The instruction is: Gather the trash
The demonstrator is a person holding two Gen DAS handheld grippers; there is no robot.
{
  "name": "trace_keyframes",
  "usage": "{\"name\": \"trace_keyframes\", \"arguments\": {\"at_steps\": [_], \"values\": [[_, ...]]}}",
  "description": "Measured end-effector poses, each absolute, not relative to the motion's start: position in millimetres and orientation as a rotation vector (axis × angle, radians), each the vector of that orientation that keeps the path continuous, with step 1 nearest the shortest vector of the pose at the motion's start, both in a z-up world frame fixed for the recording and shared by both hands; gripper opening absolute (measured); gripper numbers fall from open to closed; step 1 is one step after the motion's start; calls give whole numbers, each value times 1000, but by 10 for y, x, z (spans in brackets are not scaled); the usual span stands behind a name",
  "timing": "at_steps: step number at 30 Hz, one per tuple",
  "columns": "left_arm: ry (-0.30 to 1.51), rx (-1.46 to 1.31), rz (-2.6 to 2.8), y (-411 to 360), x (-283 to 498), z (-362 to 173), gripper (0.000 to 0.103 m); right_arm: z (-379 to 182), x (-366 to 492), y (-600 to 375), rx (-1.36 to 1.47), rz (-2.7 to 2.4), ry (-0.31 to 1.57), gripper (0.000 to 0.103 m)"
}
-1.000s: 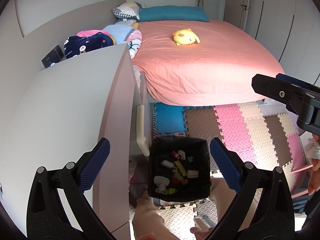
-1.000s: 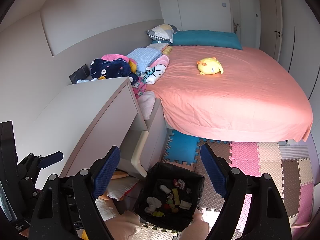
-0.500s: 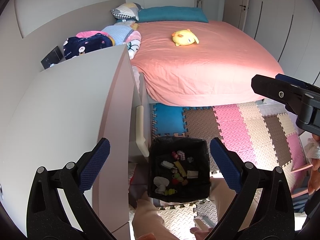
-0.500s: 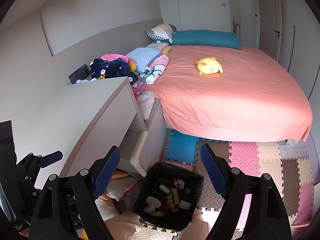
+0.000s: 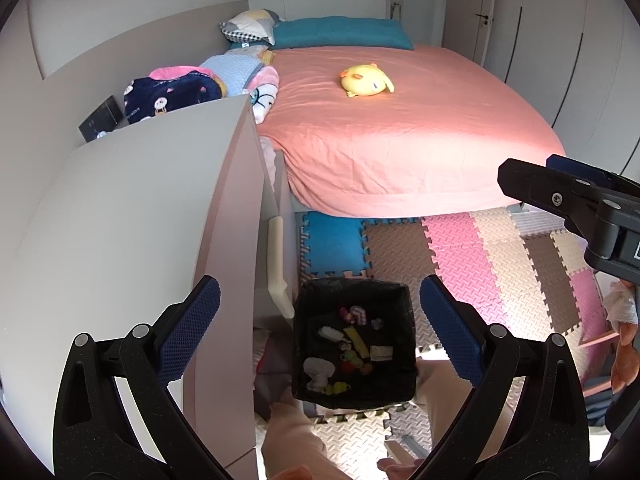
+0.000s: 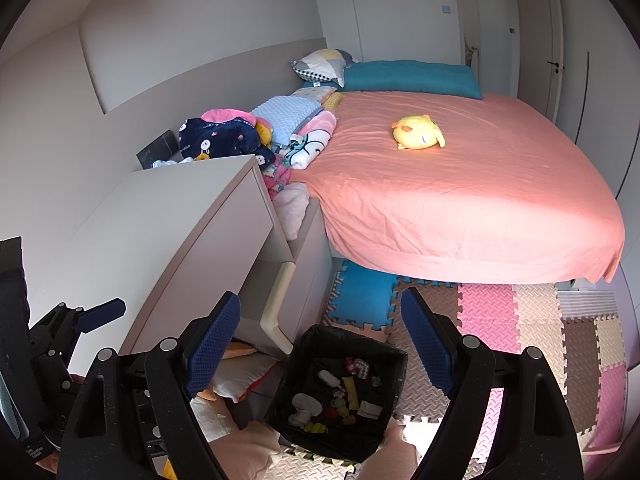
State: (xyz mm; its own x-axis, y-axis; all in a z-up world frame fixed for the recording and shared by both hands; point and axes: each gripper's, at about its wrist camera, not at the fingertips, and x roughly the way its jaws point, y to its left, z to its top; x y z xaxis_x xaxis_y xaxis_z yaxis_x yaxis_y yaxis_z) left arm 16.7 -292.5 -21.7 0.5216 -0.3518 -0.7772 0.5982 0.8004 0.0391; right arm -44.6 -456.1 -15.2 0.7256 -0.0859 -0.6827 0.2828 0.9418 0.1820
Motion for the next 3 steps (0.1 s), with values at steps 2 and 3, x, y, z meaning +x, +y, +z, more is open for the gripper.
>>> {"name": "trace_keyframes", "arguments": {"at_steps": [2, 3], "values": [[827, 333, -581, -2932, 142, -213, 97, -151, -451, -4568, 283, -208, 732, 83], [813, 337, -579, -2933, 127, -205, 97, -150, -456, -4574, 283, -208, 732, 83]]}}
